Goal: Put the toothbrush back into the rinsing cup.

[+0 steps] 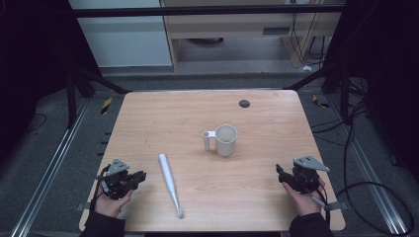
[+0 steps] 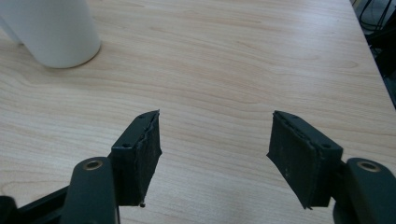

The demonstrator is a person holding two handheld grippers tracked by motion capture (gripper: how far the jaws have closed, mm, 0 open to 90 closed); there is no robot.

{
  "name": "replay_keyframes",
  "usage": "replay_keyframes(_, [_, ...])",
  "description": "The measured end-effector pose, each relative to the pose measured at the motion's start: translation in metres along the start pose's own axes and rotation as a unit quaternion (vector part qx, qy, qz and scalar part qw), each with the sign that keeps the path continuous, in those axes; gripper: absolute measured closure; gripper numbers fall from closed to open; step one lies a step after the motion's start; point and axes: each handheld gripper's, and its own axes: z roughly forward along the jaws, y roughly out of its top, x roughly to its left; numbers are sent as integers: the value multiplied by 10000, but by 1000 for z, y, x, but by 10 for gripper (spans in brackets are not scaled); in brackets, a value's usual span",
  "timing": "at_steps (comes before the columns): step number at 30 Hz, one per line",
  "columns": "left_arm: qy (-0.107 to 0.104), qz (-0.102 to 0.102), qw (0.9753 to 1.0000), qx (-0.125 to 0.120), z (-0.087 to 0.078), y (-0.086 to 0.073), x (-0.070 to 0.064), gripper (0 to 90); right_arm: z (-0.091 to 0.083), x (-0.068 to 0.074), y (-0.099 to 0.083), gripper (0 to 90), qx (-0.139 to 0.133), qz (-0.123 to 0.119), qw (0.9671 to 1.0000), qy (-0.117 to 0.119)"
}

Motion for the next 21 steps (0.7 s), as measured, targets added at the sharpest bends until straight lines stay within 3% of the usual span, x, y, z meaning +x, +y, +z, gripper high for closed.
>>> replay_keyframes(5, [-309, 327, 9983, 377, 9, 0, -15, 846, 3, 4, 0, 340, 62, -135, 9999, 9])
replay_keyframes(21, [-803, 715, 9908, 817, 21, -2, -44, 891, 5, 3, -2, 329, 112, -132, 9998, 19])
